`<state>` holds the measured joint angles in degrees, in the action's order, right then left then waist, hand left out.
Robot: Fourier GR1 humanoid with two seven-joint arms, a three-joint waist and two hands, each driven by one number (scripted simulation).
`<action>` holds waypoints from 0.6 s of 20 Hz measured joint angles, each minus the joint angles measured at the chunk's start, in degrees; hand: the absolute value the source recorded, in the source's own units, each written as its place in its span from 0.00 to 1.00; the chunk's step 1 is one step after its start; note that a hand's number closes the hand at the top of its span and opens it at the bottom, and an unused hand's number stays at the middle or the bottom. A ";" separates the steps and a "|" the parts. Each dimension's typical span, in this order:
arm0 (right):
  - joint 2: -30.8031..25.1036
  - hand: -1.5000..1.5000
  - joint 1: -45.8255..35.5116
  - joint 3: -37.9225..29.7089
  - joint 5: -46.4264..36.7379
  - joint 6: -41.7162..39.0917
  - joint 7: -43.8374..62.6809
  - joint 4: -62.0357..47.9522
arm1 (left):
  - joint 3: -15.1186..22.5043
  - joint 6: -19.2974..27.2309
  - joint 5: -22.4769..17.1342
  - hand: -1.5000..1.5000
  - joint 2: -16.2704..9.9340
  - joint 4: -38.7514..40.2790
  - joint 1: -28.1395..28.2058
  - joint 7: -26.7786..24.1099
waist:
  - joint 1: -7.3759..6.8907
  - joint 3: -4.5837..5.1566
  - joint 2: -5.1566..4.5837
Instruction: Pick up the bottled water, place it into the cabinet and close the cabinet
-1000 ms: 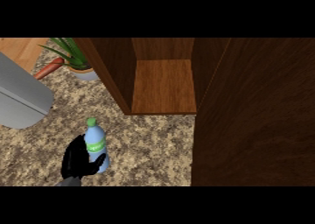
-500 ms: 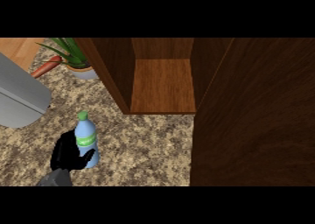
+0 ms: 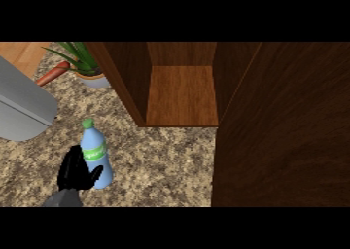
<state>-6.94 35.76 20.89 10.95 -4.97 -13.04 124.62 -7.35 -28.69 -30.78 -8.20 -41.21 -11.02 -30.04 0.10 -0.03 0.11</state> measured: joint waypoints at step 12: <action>0.38 0.00 -0.60 2.43 -0.13 1.70 0.51 0.37 | 6.50 14.13 0.96 1.00 5.13 -26.54 3.69 14.01 | 0.00 -0.01 0.05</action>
<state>-6.56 35.16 23.33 10.83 -3.27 -12.53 124.99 -0.85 -14.56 -29.82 -3.06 -67.75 -7.33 -16.03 0.10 -0.04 0.17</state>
